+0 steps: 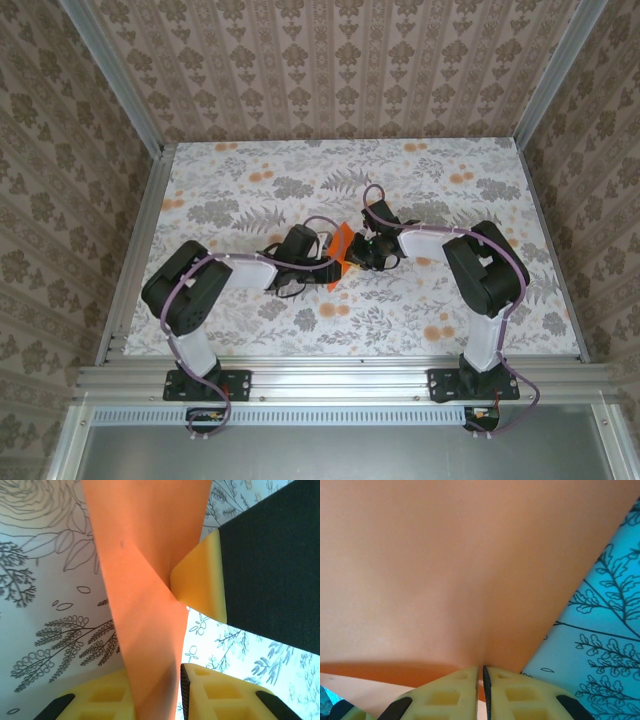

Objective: Fold a paper plane with a square sheet of paper (pick it up from the middle)
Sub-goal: Fold the wing for the fifth time at the center of the table.

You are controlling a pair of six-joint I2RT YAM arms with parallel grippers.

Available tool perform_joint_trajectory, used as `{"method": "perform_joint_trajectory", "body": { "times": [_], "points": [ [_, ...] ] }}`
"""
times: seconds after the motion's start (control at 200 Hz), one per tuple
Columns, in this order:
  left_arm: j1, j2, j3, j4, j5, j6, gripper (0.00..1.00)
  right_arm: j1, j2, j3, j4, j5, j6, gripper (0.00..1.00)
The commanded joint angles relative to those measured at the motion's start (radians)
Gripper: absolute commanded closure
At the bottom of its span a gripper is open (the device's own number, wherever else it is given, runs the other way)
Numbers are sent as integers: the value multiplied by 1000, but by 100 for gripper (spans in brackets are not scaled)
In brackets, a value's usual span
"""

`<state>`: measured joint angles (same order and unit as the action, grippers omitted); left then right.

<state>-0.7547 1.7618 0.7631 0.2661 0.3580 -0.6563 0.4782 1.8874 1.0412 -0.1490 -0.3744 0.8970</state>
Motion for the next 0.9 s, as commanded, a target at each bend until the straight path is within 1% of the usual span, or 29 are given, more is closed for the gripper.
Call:
{"method": "perform_joint_trajectory", "body": {
  "times": [0.0,0.2,0.36,0.46,0.555,0.72,0.79,0.895],
  "points": [
    [-11,-41,-52,51,-63,-46,74,-7,47,-16,-25,43,31,85],
    [-12,-89,-124,135,-103,-80,73,-7,54,-16,-28,43,33,85],
    [-20,-92,-135,151,-98,-88,79,-7,58,-16,-30,43,34,85],
    [-24,-93,-140,148,-93,-89,81,-7,59,-15,-35,44,34,85],
    [-31,-99,-142,137,-110,-85,84,-7,61,-11,-39,46,34,85],
    [-34,-106,-125,65,-155,-24,90,-8,51,-10,-39,36,31,84],
    [-37,-107,-108,22,-173,22,93,-14,32,-12,-27,20,27,82],
    [-40,-107,-87,-34,-196,91,95,-26,-12,-13,-9,-2,20,80]
  ]
}}
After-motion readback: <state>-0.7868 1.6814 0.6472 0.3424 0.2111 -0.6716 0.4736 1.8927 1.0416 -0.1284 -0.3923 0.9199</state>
